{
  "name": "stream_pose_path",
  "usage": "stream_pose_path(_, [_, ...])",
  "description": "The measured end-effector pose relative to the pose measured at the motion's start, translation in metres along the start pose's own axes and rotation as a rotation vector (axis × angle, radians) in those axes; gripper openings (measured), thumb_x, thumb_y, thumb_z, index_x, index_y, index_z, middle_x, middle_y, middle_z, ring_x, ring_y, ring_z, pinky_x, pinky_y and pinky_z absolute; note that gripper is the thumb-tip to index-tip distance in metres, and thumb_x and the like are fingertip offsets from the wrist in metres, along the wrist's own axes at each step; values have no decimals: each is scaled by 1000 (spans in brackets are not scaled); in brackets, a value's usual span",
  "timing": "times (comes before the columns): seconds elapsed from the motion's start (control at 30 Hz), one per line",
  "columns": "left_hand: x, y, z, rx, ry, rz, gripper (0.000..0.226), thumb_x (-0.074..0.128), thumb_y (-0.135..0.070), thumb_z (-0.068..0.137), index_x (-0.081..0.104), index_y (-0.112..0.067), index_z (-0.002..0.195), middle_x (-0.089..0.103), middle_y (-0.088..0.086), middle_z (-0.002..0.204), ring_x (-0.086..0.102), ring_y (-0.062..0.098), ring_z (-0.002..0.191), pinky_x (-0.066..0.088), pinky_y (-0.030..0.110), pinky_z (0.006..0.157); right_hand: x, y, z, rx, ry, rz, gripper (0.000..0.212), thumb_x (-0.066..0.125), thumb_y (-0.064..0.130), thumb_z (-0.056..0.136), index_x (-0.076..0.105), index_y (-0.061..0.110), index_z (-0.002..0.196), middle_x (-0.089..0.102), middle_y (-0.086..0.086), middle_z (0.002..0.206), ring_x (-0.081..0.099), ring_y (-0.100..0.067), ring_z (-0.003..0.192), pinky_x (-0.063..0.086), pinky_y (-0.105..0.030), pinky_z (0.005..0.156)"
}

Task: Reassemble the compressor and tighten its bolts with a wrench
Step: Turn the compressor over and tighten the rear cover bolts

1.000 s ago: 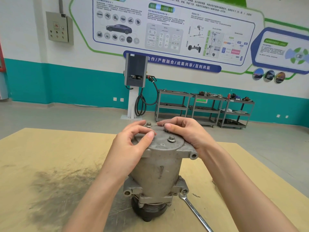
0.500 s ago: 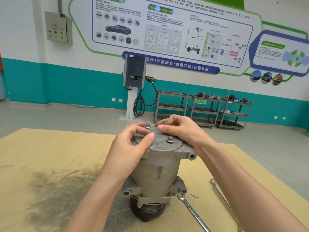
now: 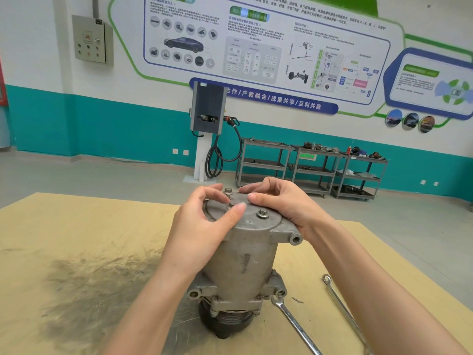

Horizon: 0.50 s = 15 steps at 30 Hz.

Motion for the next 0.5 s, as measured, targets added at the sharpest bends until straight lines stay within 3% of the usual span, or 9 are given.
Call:
stream_pose_path(0.1, [2, 1, 0, 28, -27, 37, 9, 73, -35, 82, 71, -27, 86, 59, -23, 125, 51, -4, 119, 40, 22, 99, -6, -3, -4, 15, 96, 29, 27, 68, 17, 84, 70, 7, 108, 72, -6, 114, 70, -16, 96, 57, -24, 75])
stream_pose_path(0.17, [1, 0, 1, 49, 26, 82, 8, 68, -32, 88, 74, -28, 92, 55, -24, 131, 47, -5, 123, 34, 14, 95, -9, -6, -6, 53, 143, 113, 32, 64, 18, 85, 68, 7, 115, 71, -6, 118, 69, -20, 100, 58, -27, 77])
stream_pose_path(0.27, [-1, -2, 1, 63, 92, 103, 15, 66, -33, 88, 75, -32, 99, 51, -23, 137, 43, -4, 127, 31, 18, 99, -8, -6, -4, 62, 127, 140, 26, 67, 15, 80, 67, 4, 104, 71, -6, 119, 70, -20, 97, 59, -27, 75])
stream_pose_path(0.37, [2, -2, -1, 24, -7, 72, 17, 72, -39, 80, 71, -34, 97, 54, -19, 133, 47, 0, 124, 36, 22, 100, -3, -2, 0, 27, 60, 75, 18, 73, 11, 73, 59, 7, 83, 73, -6, 112, 71, -21, 93, 59, -28, 72])
stream_pose_path(0.43, [4, -2, -2, -12, -91, 59, 19, 76, -40, 77, 66, -29, 90, 56, -18, 129, 50, 3, 120, 38, 25, 98, -2, 0, -1, 14, 30, 35, 17, 74, 8, 75, 59, 7, 82, 74, -5, 109, 71, -20, 93, 59, -27, 72])
stream_pose_path(0.5, [5, -2, -2, -11, -111, 62, 16, 76, -38, 78, 67, -26, 84, 56, -19, 128, 49, 1, 119, 37, 25, 96, -3, -1, -4, 21, 58, 46, 20, 73, 13, 78, 67, 6, 96, 74, -5, 109, 71, -17, 92, 58, -25, 71])
Point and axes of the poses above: each hand's wrist, its own z-axis towards the middle knuckle, its own x-axis out of the palm, y = z × x, the point moved 1 cm from there along z, towards the middle knuckle
